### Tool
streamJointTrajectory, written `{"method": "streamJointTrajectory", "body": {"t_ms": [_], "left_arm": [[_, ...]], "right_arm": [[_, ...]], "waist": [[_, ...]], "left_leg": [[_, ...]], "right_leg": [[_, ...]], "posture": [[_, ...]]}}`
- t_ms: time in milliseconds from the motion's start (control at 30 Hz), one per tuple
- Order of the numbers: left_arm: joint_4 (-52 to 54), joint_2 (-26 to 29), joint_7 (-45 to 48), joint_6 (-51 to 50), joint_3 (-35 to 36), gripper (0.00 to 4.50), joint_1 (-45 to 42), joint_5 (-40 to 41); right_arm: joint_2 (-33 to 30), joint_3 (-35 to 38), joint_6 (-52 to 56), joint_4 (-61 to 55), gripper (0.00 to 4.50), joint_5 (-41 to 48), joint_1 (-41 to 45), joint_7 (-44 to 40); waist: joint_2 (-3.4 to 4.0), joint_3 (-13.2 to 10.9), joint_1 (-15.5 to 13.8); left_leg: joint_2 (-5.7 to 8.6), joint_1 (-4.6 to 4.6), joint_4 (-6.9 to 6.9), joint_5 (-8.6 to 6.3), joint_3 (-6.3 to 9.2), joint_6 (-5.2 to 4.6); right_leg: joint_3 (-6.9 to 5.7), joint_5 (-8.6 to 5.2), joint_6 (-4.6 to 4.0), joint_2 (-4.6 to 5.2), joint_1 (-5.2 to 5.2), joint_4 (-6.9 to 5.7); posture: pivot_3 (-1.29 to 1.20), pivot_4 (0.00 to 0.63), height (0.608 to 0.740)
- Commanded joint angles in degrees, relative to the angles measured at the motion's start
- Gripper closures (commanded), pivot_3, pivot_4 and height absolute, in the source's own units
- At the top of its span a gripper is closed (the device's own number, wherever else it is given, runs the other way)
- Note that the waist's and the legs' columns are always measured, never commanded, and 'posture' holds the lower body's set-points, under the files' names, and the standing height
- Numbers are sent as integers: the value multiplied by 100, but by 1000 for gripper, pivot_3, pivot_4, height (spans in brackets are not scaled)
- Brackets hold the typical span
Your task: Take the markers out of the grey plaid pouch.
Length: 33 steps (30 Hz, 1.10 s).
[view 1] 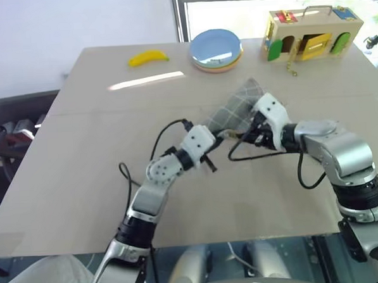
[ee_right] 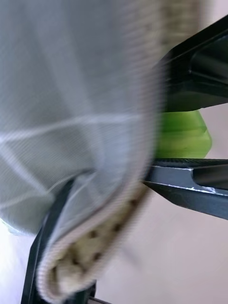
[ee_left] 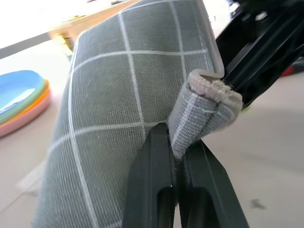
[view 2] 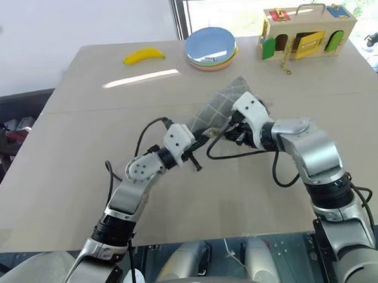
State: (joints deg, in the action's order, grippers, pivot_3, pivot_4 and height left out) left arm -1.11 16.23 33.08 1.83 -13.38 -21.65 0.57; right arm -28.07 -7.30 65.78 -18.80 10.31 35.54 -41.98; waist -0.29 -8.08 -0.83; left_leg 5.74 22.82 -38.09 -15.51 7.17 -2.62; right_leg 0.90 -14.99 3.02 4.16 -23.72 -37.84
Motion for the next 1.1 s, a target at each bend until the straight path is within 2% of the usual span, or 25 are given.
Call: {"method": "streamJointTrajectory", "body": {"t_ms": [33, 167, 300, 433, 600, 667, 700, 733, 767, 833, 933, 1000, 1033, 1067, 1100], "left_arm": [[-84, -10, -295, 207, 144, 4500, -59, -195], [-200, -13, -459, 259, 192, 4500, -114, -298], [-358, 82, -534, 299, 339, 4500, -131, -337], [-432, 285, -573, 325, 559, 4500, -85, -322], [-366, 514, -510, 273, 779, 4500, 29, -247], [-329, 600, -497, 261, 847, 4500, 94, -229], [-310, 622, -491, 253, 864, 4500, 118, -218], [-278, 650, -472, 219, 898, 4500, 159, -180], [-236, 671, -451, 175, 922, 4500, 203, -142], [-131, 735, -397, 101, 988, 4500, 311, -81], [18, 900, -332, 61, 1102, 4500, 509, -40], [76, 1113, -306, 231, 1133, 4500, 682, -179], [92, 1176, -304, 278, 1137, 3861, 731, -211], [49, 1215, -371, 409, 1182, 3666, 775, -253], [4, 1219, -454, 510, 1237, 3202, 801, -259]], "right_arm": [[-307, -52, -289, -196, 3669, -41, 12, 109], [-938, -399, -716, -326, 3669, -285, 35, 64], [-1690, -362, -950, -515, 3669, -324, -239, -198], [-2405, -8, -909, -918, 3669, -121, -1001, -456], [-2876, 493, -860, -1261, 3669, 83, -2017, -561], [-2982, 606, -841, -1324, 2694, 113, -2382, -551], [-3041, 624, -873, -1326, 2441, 88, -2506, -536], [-3083, 644, -942, -1291, 1992, -9, -2635, -442], [-3110, 677, -997, -1253, 1244, -90, -2722, -341], [-3184, 838, -967, -1277, 514, -65, -2847, -317], [-3074, 1496, -930, -1568, 514, 403, -3016, -567], [-2549, 2400, -1066, -1812, 514, 985, -3383, -765], [-2386, 2671, -1132, -1887, 475, 1154, -3525, -817], [-2150, 3005, -1275, -2021, 475, 1378, -3803, -938], [-1965, 3253, -1419, -2138, 475, 1549, -4047, -1033]], "waist": [[0, 0, 10], [0, 0, 15], [0, 0, -5], [-2, -1, -15], [-1, -1, 1], [-1, -1, 5], [-1, -1, -1], [-2, -1, -1], [-2, -1, 2], [-2, -1, 1], [-2, -1, -1], [-5, -1, -7], [-6, -1, -10], [-6, -2, -16], [-6, -2, -29]], "left_leg": [[0, 0, 0, 0, -2, 0], [-2, 0, -1, 0, -3, 0], [-3, 0, -2, 0, -5, 0], [-1, 4, -2, 0, 1, -1], [-3, 1, -3, 0, -3, -1], [-5, -2, -4, 0, -6, 0], [-6, -4, -5, 0, -6, 0], [-6, -5, -7, 0, -5, 0], [-5, -5, -8, 0, -6, 0], [-5, -4, -8, 0, -7, -1], [-6, -4, -9, 0, -6, -1], [-7, -4, -6, 0, -2, 0], [-9, -7, -4, -1, -4, 0], [-9, -6, -2, -1, -2, -1], [-9, -6, -2, -1, -3, -1]], "right_leg": [[1, 0, 0, 0, -1, -1], [2, 0, 0, -1, -4, -5], [3, 0, 0, -2, -3, -6], [-3, 0, 0, 1, 0, 2], [2, 0, 0, 1, 0, -4], [3, 0, 0, -2, 1, -6], [4, 0, 1, -2, 3, -8], [3, 0, 1, -1, 4, -9], [3, 0, 0, -2, 4, -8], [5, 0, 1, -1, 4, -8], [4, 0, 1, -1, 4, -8], [0, 0, 1, -3, 5, -5], [3, 0, 1, -4, 7, -6], [1, 0, 1, -4, 7, -4], [2, 0, 1, -3, 8, -4]], "posture": [[0, 150, 740], [0, 150, 740], [0, 150, 740], [0, 150, 740], [0, 150, 740], [0, 150, 740], [0, 150, 740], [0, 150, 740], [0, 150, 740], [0, 150, 740], [0, 150, 740], [0, 150, 740], [0, 150, 740], [0, 150, 740], [0, 150, 740]]}}
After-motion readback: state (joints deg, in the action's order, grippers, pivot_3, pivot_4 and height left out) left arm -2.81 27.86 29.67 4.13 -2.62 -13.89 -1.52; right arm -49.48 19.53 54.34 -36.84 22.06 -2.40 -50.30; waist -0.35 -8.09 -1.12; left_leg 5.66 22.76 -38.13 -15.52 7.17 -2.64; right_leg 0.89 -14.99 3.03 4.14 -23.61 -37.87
